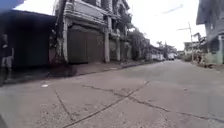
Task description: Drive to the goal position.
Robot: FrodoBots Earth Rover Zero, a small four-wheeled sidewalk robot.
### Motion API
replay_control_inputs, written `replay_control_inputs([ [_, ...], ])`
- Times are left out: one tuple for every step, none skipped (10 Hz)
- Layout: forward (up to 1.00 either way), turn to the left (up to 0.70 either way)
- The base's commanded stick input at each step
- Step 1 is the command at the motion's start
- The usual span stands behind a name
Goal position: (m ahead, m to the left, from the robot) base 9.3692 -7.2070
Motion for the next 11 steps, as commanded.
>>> replay_control_inputs([
  [0.0,-0.65],
  [0.0,-0.68],
  [0.0,-0.7],
  [0.0,-0.7],
  [0.0,-0.7],
  [0.0,-0.7],
  [0.07,-0.66],
  [0.7,-0.35],
  [0.7,-0.35],
  [0.7,-0.35],
  [0.7,-0.35],
])
